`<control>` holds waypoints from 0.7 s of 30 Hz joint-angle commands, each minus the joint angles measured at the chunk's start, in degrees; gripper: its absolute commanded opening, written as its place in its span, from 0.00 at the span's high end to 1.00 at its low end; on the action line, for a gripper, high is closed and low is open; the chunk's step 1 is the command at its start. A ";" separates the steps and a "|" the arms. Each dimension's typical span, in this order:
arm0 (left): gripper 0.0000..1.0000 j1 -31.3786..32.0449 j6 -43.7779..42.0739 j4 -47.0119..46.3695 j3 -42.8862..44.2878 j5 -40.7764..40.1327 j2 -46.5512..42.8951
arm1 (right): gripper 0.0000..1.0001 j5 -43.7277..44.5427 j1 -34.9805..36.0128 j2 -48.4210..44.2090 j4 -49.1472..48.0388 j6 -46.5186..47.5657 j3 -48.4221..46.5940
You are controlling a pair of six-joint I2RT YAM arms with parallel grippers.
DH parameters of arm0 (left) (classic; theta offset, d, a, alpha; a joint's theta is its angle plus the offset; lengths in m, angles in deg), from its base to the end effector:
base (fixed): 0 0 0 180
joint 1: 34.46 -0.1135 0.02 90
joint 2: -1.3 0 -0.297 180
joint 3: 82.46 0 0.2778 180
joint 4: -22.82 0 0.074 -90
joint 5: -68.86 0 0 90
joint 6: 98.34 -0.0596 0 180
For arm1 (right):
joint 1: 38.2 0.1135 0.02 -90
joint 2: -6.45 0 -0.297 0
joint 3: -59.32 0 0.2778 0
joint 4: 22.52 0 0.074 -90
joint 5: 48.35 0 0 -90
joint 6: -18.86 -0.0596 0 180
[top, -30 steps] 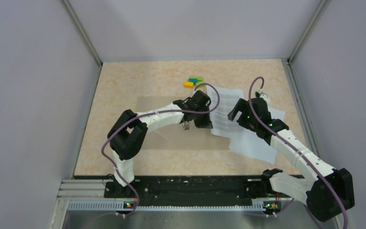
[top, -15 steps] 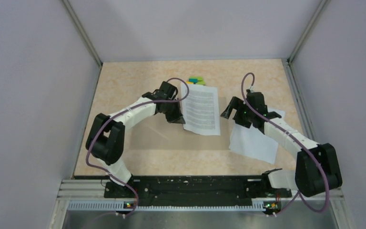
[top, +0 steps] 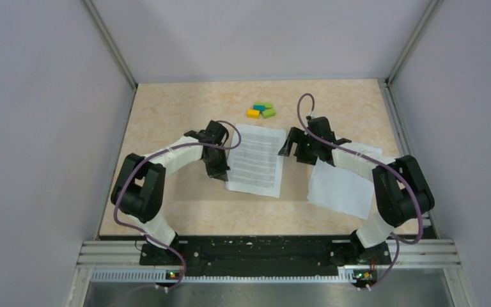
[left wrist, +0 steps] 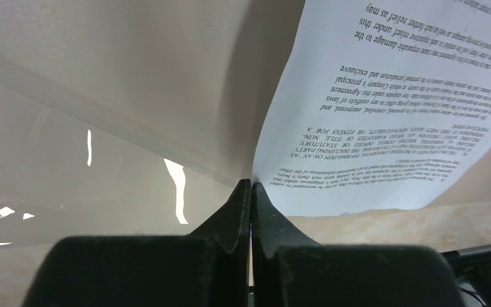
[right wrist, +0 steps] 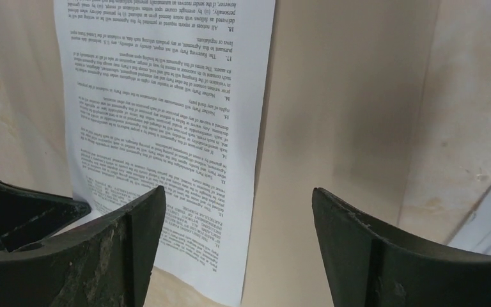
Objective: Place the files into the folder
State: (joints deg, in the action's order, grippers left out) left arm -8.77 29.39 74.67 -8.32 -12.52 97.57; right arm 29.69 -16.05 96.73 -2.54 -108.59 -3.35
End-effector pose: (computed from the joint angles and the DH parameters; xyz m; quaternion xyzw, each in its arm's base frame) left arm 0.3083 -0.1582 0.1763 -0.0931 0.9831 -0.1363 0.0791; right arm 0.3259 0.1460 0.1841 0.0861 0.9240 0.2631 0.2639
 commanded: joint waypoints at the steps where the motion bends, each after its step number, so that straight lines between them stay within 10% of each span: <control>1: 1.00 0.15 -0.06 1.35 -1.45 -6.63 -1.48 | 0.17 1.36 2.67 3.09 -2.74 0.05 -3.83; 21: 1.00 0.22 0.82 1.18 -2.85 -12.39 -0.32 | 0.19 -5.83 8.41 13.96 -15.41 -9.95 -4.39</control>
State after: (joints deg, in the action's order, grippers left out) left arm -8.75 29.66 75.87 -10.63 -23.82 97.57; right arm 25.88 -9.58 108.03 -15.13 -115.54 -6.63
